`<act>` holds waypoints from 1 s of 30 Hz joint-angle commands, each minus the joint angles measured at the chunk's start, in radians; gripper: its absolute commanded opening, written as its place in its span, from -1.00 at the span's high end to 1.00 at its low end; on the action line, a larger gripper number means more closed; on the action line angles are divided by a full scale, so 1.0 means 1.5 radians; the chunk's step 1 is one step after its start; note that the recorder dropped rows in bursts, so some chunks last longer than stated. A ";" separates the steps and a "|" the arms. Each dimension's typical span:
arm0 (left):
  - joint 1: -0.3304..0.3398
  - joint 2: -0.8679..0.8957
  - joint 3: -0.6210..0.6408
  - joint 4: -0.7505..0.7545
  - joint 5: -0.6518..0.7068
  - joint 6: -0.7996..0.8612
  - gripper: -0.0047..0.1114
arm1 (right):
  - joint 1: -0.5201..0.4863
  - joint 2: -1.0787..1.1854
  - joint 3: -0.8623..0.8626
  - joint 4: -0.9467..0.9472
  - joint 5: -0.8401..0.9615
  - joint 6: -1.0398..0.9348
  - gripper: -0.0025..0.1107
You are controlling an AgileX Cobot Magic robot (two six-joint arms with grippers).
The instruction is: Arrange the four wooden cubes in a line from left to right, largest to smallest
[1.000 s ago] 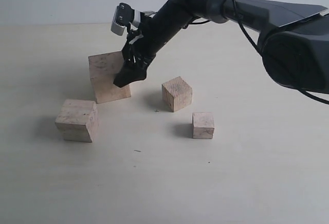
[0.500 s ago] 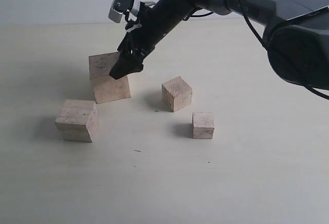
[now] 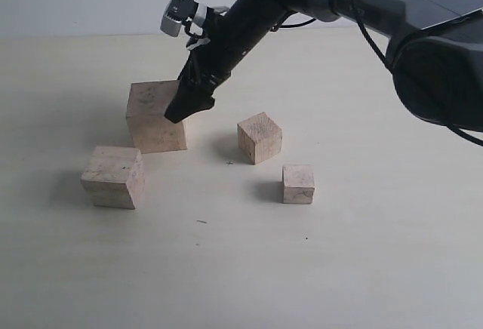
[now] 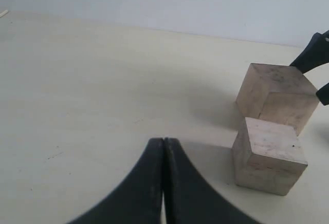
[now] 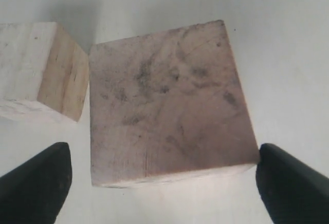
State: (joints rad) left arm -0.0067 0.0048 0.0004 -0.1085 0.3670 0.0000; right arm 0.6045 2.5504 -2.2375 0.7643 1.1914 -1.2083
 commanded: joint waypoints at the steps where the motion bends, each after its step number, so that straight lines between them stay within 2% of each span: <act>1: -0.003 -0.003 0.000 0.000 -0.004 0.000 0.92 | 0.000 -0.036 0.000 -0.008 0.006 0.019 -0.64; 8: -0.003 -0.003 0.000 0.000 -0.004 0.000 0.92 | 0.000 -0.123 0.000 -0.033 0.020 0.125 -0.62; 13: -0.003 -0.003 0.000 0.000 -0.004 0.000 0.92 | 0.032 -0.186 0.000 -0.039 0.020 0.137 -0.42; 17: -0.003 -0.003 0.000 0.000 -0.004 0.000 0.92 | 0.097 -0.200 0.000 -0.014 0.020 0.107 -0.26; 23: -0.003 -0.003 0.000 0.000 -0.004 0.000 0.92 | 0.170 -0.162 0.000 -0.032 0.020 0.105 -0.35; 30: -0.003 -0.003 0.000 0.000 -0.004 0.000 0.92 | 0.192 -0.091 0.000 -0.047 0.020 0.105 -0.36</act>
State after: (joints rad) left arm -0.0067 0.0048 0.0004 -0.1085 0.3670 0.0000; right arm 0.8868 2.3781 -2.2375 0.7038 1.2222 -1.0427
